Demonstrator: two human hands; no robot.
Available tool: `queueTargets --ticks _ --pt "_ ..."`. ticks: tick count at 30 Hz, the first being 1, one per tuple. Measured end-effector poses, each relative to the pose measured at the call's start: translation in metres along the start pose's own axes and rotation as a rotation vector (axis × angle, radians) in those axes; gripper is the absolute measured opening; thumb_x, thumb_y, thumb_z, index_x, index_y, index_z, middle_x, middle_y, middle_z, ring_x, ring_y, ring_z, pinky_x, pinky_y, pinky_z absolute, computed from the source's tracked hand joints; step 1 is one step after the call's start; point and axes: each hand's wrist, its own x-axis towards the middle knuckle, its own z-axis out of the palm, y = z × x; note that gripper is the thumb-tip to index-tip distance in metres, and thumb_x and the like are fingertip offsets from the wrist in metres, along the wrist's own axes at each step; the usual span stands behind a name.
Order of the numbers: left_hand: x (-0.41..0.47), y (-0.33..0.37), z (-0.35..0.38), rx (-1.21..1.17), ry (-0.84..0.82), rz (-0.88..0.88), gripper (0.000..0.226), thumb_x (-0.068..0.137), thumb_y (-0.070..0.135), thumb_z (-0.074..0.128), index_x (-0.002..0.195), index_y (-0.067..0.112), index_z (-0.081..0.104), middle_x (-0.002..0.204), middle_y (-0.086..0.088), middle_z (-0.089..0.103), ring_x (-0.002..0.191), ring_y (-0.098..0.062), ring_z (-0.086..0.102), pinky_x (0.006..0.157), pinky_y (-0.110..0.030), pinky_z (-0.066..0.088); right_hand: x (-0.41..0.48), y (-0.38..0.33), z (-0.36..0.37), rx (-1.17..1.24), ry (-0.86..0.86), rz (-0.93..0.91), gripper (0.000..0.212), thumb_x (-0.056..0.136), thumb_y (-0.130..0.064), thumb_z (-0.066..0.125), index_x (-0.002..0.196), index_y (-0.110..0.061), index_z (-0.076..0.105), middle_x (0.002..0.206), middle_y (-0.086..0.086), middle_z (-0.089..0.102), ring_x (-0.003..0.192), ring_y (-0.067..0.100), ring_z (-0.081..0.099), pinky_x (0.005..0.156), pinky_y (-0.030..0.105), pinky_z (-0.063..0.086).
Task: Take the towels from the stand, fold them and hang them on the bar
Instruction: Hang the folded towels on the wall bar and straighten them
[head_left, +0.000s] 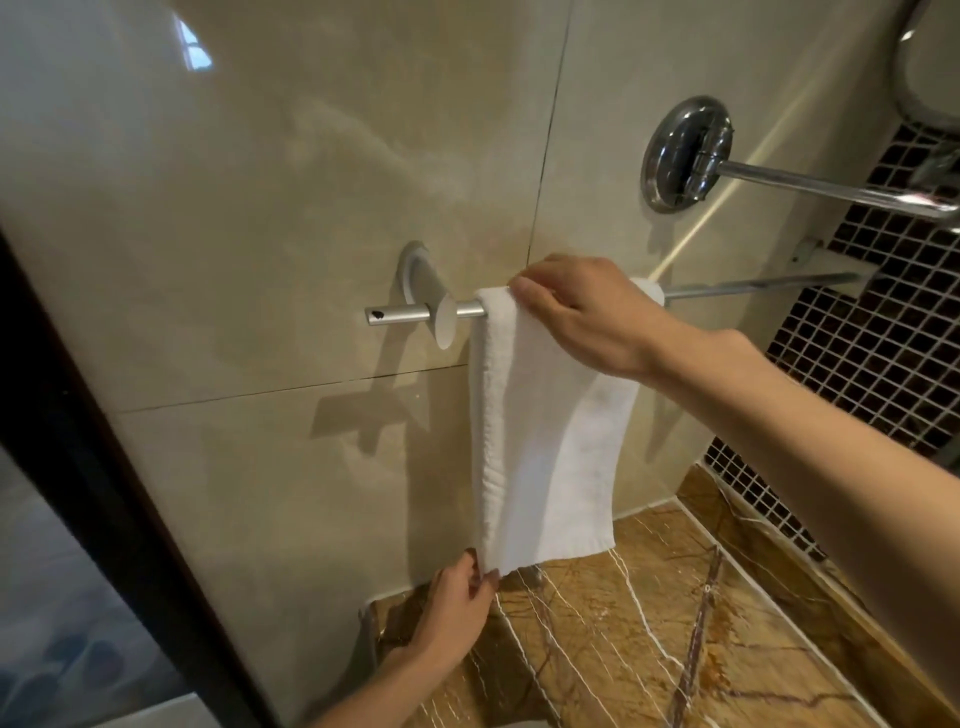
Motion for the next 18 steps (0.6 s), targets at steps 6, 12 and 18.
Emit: queueTargets --ticks 6,12,18 --pt "0.003 0.000 -0.003 -0.012 -0.009 0.008 0.012 0.096 0.020 0.053 0.094 0.032 0.057 0.091 0.004 0.071 0.084 -0.013 0.068 0.077 -0.032 0.057 -0.001 0.008 0.016 -0.023 0.083 -0.024 0.034 0.101 -0.037 0.027 0.072 -0.023 0.040 0.076 0.004 0.051 0.073 0.028 0.048 0.071 0.034 0.028" --pt "0.009 0.001 0.000 0.008 -0.012 0.035 0.009 0.096 0.022 0.053 0.095 0.027 0.060 0.089 0.001 0.071 0.084 -0.017 0.068 0.080 -0.042 0.056 -0.001 0.020 0.017 -0.017 0.111 -0.042 0.038 0.102 -0.036 0.029 0.080 -0.012 0.050 0.078 0.007 0.055 0.075 0.029 0.049 0.073 0.035 0.030" --pt "0.021 0.009 0.009 0.062 -0.045 0.055 0.010 0.097 0.028 0.050 0.096 0.033 0.059 0.087 0.008 0.070 0.081 -0.005 0.066 0.080 -0.038 0.055 -0.006 0.042 0.012 -0.001 0.128 -0.065 0.041 0.099 -0.038 0.027 0.082 -0.009 0.051 0.078 0.007 0.054 0.076 0.029 0.049 0.072 0.036 0.033"
